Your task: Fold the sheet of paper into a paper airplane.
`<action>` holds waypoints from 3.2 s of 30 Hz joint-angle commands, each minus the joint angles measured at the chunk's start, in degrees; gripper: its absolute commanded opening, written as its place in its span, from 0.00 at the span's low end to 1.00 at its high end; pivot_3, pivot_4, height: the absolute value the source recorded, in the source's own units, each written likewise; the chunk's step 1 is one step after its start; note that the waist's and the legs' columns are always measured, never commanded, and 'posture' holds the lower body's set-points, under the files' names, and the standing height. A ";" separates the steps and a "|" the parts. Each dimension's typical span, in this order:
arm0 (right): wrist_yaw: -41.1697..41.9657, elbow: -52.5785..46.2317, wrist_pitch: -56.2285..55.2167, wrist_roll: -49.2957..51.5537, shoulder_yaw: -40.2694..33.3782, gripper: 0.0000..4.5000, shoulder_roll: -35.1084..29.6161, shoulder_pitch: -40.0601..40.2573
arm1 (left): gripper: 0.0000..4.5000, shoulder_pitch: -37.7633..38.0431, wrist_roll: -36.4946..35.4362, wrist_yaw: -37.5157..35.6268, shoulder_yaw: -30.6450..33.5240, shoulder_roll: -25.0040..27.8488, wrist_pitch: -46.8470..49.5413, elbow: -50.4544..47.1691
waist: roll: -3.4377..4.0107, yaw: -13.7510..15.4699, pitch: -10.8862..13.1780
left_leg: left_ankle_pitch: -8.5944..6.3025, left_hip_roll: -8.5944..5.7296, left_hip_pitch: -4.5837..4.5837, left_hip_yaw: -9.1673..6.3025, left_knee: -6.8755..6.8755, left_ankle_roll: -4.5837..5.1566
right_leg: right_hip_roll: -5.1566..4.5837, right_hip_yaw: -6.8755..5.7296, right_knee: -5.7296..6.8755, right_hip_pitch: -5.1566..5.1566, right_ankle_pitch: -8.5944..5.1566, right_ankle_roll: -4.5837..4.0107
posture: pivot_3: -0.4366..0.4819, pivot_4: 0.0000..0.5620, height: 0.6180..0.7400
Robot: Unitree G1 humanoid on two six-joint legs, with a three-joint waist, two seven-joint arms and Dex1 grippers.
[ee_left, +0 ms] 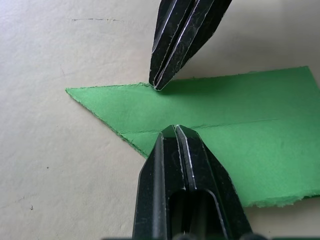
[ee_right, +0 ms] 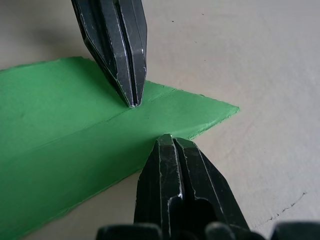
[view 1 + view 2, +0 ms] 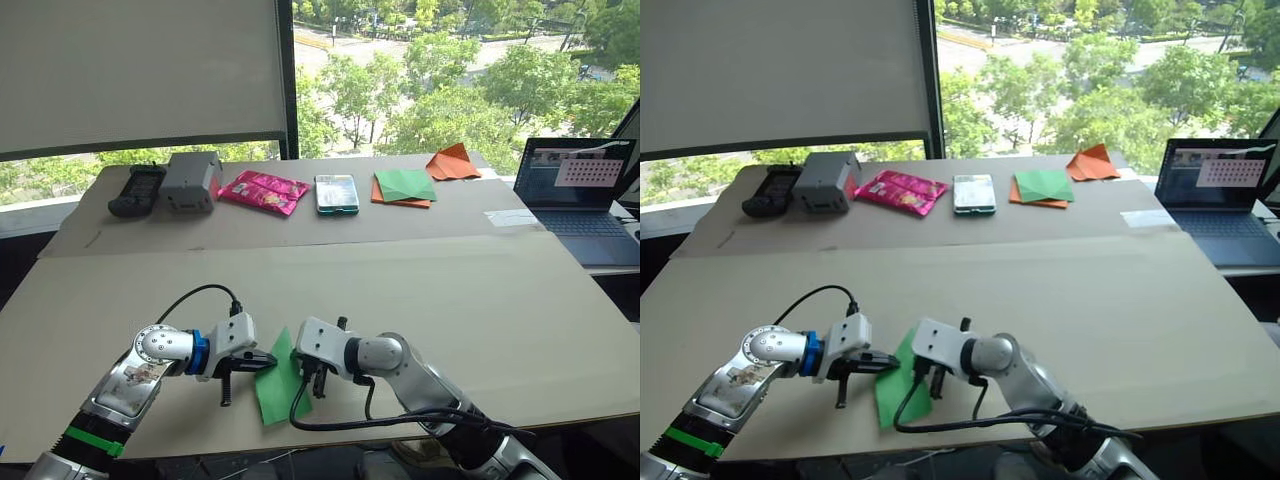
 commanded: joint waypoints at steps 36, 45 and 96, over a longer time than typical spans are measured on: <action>4.60 -6.08 6.90 5.36 -1.00 0.00 1.14 1.53 | 0.01 1.03 3.11 0.16 -2.24 1.22 -0.16 2.52 | -0.21 -0.02 0.37 | -0.17 0.02 0.33 -0.01 -0.38 -0.29 | 0.00 -0.04 0.00 -0.07 -0.04 -0.07 | 0.48 0.27 1.00; 3.11 -8.15 5.64 7.74 -4.44 0.00 2.29 1.53 | 0.01 1.14 3.20 0.21 -2.32 1.53 -0.23 2.41 | -0.20 -0.03 0.55 | -0.18 0.03 0.35 -0.03 -0.40 -0.31 | 0.00 -0.06 0.00 -0.11 -0.04 -0.07 | 0.48 0.27 1.00; 9.13 -7.72 -0.89 9.41 7.02 0.00 -4.18 8.92 | 0.01 3.41 2.71 -0.11 -1.01 4.45 0.00 0.48 | -0.19 -0.21 0.70 | -0.25 0.05 0.40 -0.02 -0.45 -0.41 | -0.01 -0.08 -0.04 -0.11 -0.04 -0.06 | 0.48 0.27 1.00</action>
